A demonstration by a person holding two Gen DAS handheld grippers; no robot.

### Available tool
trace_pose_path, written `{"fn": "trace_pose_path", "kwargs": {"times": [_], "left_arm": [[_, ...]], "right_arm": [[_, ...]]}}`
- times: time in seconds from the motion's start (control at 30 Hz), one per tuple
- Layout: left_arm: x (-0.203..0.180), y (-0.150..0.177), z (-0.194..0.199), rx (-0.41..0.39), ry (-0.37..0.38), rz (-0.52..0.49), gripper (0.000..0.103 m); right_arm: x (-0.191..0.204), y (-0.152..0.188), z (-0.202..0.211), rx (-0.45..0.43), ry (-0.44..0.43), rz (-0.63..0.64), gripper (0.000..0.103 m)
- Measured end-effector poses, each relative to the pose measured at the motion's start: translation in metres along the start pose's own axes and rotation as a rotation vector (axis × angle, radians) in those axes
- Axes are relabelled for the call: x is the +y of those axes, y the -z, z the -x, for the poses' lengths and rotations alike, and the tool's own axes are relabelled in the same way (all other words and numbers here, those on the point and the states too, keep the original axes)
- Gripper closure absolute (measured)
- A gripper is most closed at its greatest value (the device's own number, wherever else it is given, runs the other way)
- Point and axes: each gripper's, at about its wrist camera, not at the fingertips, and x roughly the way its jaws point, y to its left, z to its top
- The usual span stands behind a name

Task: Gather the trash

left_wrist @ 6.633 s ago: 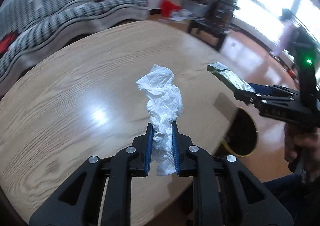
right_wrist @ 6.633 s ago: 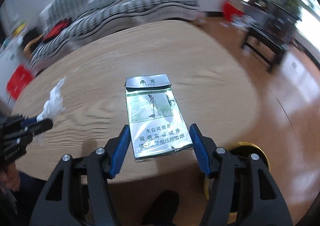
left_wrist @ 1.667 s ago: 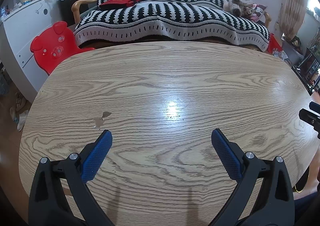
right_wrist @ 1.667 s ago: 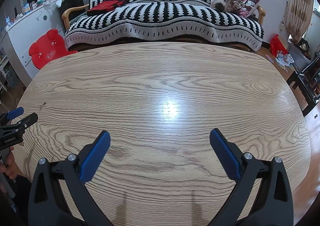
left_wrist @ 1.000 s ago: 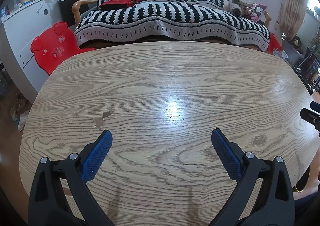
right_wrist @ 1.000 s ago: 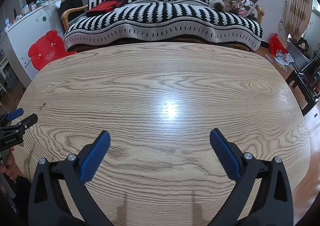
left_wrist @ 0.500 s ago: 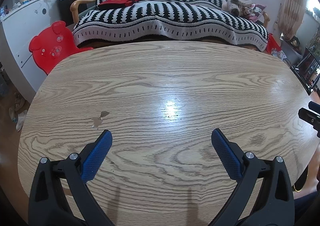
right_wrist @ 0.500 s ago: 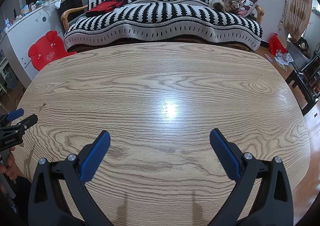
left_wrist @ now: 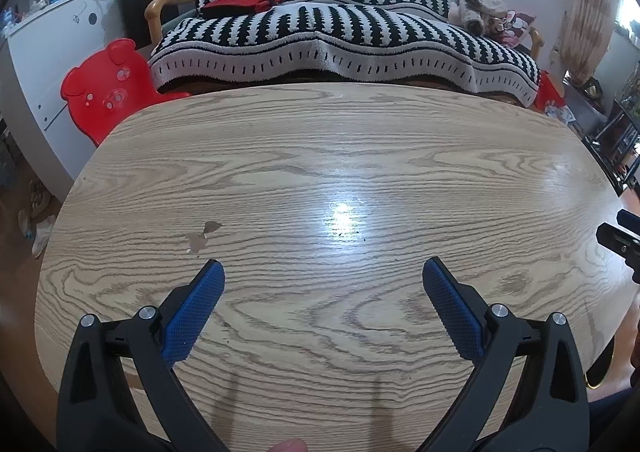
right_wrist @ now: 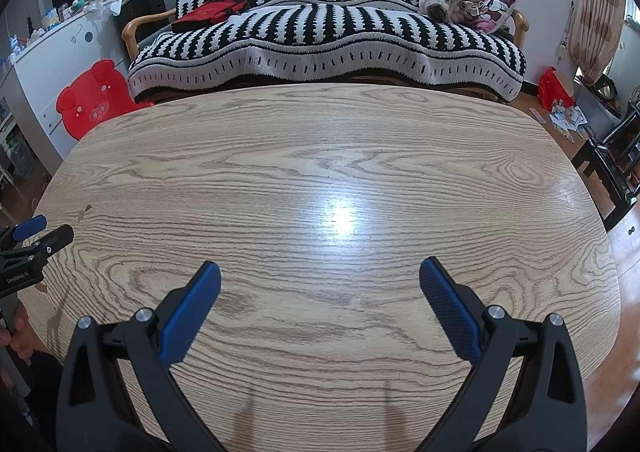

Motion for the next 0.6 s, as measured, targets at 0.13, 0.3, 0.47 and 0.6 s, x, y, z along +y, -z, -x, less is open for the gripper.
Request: {"fn": "trace_pose_path", "kwargs": {"times": [0.13, 0.3, 0.47, 0.6], "left_arm": [[0.002, 0.0004, -0.0016, 0.01, 0.021, 0.01, 0.007], [0.0016, 0.0019, -0.0023, 0.015, 0.053, 0.015, 0.007], [-0.001, 0.0016, -0.0029, 0.007, 0.022, -0.007, 0.007], [-0.0016, 0.0007, -0.0041, 0.003, 0.003, -0.021, 0.007]], "right_arm": [[0.0005, 0.0001, -0.0005, -0.002, 0.001, -0.002, 0.007], [0.0, 0.0016, -0.001, -0.002, 0.003, -0.005, 0.007], [0.0001, 0.0013, -0.0019, 0.001, 0.005, -0.005, 0.007], [-0.0017, 0.0001, -0.0041, 0.006, 0.01, -0.007, 0.007]]}}
